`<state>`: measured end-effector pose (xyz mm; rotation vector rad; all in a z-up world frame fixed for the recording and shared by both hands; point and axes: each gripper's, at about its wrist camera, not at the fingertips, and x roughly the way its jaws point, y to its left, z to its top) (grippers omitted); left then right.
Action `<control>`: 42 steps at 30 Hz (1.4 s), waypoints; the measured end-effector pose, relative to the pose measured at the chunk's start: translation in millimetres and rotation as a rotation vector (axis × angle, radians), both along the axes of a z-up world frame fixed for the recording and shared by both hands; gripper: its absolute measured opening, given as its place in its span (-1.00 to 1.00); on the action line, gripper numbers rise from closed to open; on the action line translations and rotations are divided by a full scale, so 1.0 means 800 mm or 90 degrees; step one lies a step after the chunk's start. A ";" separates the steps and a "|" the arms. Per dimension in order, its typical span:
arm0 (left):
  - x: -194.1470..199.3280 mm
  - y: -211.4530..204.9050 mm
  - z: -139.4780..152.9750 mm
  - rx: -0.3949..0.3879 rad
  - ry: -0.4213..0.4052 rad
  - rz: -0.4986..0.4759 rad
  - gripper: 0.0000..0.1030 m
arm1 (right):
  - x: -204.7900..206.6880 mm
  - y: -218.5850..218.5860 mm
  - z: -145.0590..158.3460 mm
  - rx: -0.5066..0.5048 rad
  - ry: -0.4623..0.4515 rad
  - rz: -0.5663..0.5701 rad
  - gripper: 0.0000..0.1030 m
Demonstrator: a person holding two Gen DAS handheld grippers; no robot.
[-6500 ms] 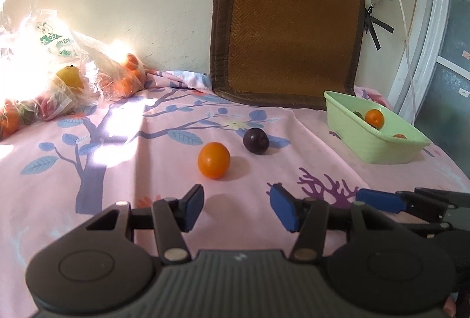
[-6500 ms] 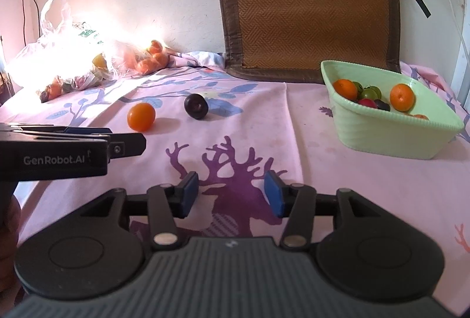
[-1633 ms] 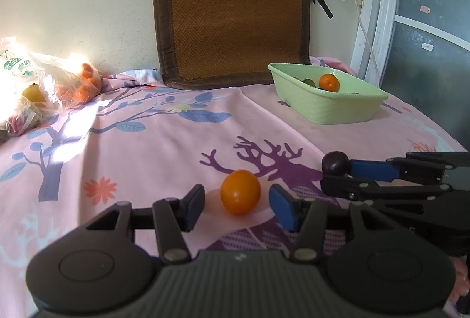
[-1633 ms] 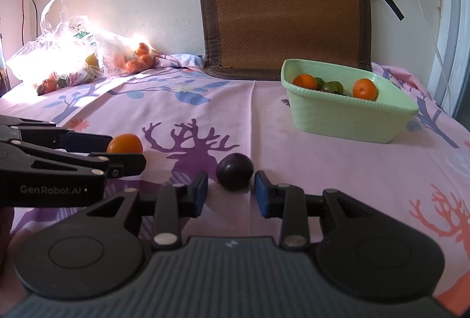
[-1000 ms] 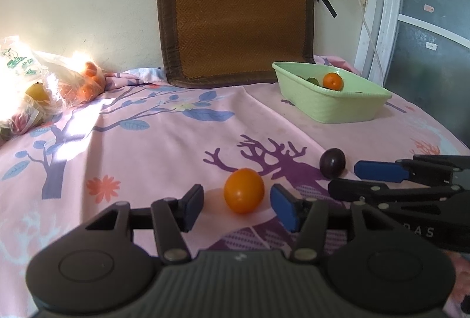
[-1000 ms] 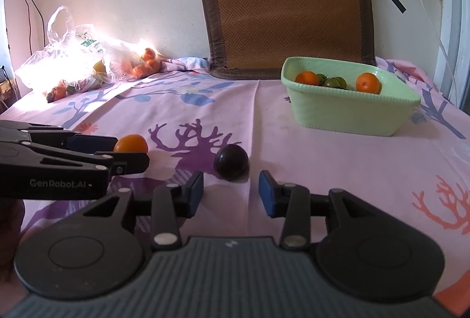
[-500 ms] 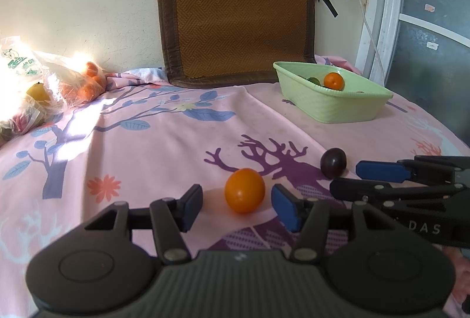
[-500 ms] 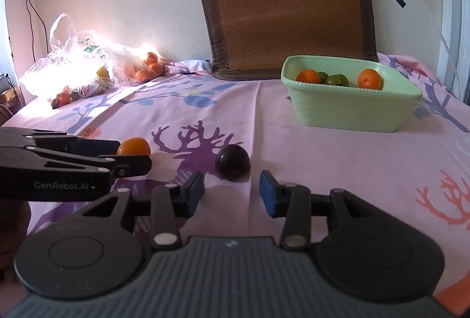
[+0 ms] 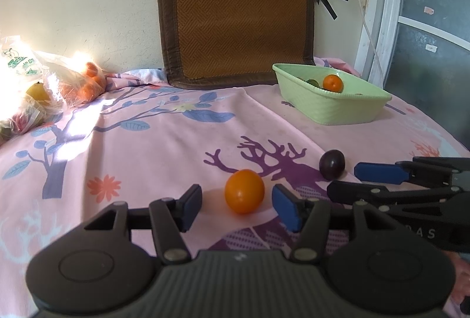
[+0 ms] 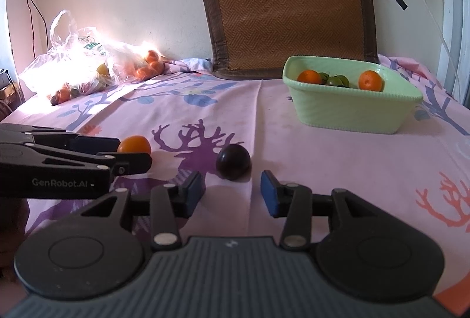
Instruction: Organize fruits
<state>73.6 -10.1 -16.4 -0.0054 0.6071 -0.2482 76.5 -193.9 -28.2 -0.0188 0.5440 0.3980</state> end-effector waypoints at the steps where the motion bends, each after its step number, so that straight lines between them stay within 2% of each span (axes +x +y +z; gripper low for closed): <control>1: 0.000 0.000 0.000 0.000 0.000 0.000 0.05 | 0.000 0.000 0.000 -0.001 0.000 0.000 -0.07; 13: 0.001 0.001 0.000 -0.002 0.001 0.000 0.07 | 0.001 0.001 0.000 0.000 0.000 -0.001 -0.06; 19: 0.000 0.006 0.000 -0.019 0.004 0.004 0.08 | 0.000 0.000 0.001 0.000 -0.001 -0.001 -0.06; 26: 0.003 -0.001 0.001 -0.002 -0.001 -0.003 0.08 | 0.002 0.002 0.004 -0.017 -0.018 0.005 -0.06; 29: 0.006 -0.008 0.000 0.015 0.006 -0.005 0.03 | 0.007 0.004 0.006 -0.027 -0.029 0.015 -0.06; 32: 0.005 -0.014 -0.001 0.033 0.003 -0.003 -0.34 | 0.018 0.010 0.006 -0.040 -0.028 0.033 -0.07; 33: 0.004 -0.015 -0.001 0.037 0.001 -0.004 -0.42 | 0.022 0.013 0.006 -0.044 -0.024 0.039 -0.22; 35: 0.003 -0.019 0.000 0.040 0.000 -0.004 -0.42 | 0.024 0.016 0.004 -0.059 -0.030 0.038 -0.41; 42: 0.014 -0.063 0.006 0.014 0.010 -0.061 -0.43 | 0.011 -0.015 0.009 -0.026 -0.035 0.024 -0.42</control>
